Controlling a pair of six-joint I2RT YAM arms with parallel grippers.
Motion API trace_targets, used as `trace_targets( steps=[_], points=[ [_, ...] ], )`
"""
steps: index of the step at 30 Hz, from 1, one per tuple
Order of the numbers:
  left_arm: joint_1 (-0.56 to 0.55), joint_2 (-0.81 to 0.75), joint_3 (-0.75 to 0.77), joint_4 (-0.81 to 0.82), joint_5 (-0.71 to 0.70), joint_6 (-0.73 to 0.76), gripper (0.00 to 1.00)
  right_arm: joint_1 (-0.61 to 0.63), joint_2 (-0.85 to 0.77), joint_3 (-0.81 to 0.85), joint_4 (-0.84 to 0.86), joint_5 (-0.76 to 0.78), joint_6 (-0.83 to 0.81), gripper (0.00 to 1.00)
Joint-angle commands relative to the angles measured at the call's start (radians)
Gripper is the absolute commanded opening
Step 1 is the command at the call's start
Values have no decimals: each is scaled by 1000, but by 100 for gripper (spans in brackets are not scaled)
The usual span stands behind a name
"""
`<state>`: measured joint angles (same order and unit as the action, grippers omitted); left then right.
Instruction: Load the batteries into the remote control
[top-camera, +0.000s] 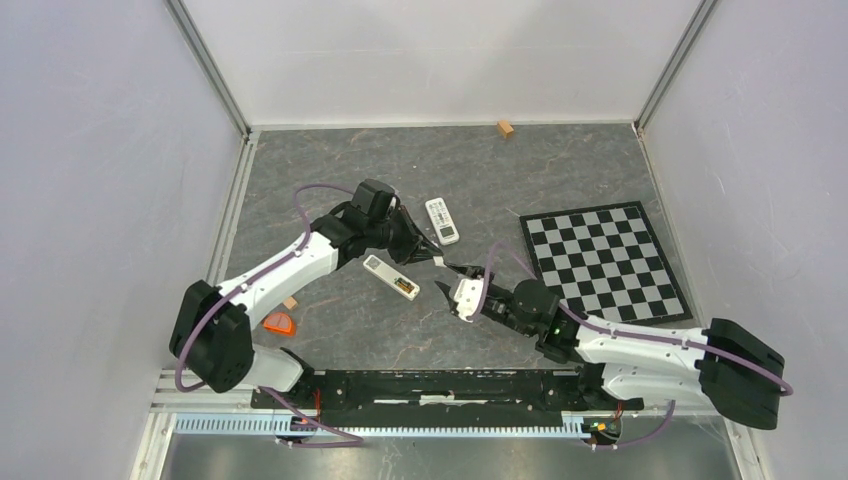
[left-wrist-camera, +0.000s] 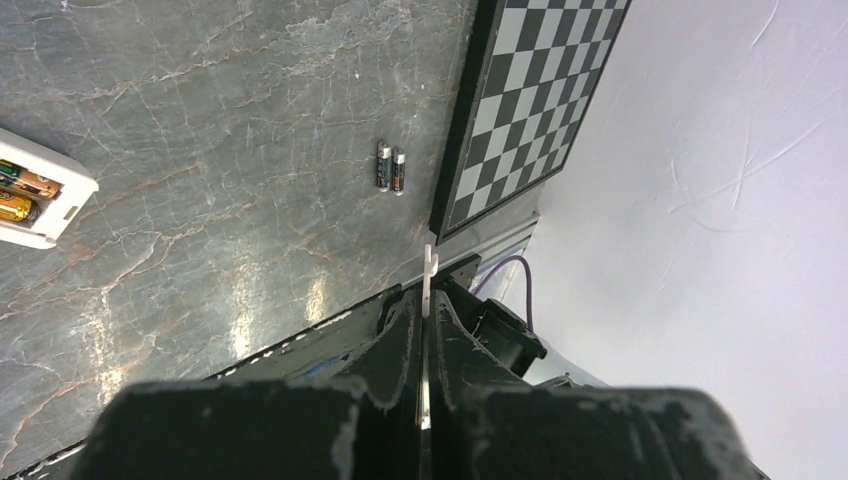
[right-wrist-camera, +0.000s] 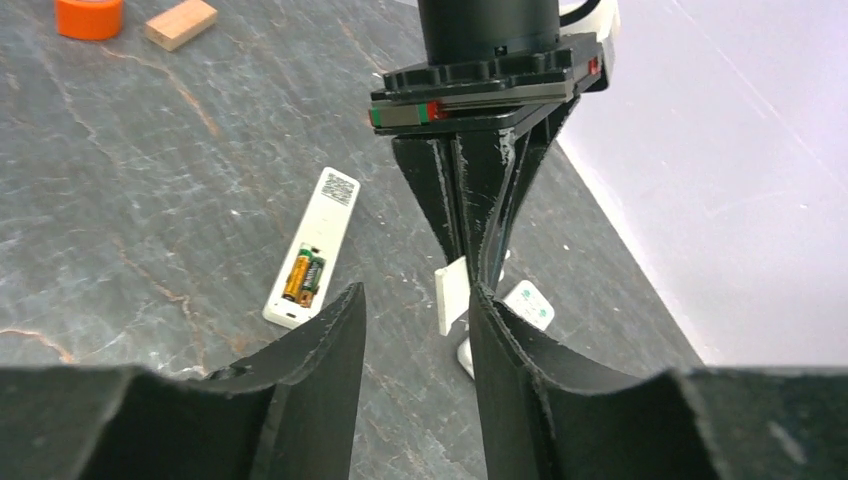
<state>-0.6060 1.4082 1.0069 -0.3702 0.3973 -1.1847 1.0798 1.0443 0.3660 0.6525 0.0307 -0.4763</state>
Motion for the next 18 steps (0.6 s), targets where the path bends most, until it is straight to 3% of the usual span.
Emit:
trace_targets(
  steps=[1,18],
  points=[
    [8,-44,14,-29,19,-8,2,27,33,17,122,140,-84,47],
    [8,-79,-30,-7,9,-35,2,55,141,93,153,183,-99,39]
  ],
)
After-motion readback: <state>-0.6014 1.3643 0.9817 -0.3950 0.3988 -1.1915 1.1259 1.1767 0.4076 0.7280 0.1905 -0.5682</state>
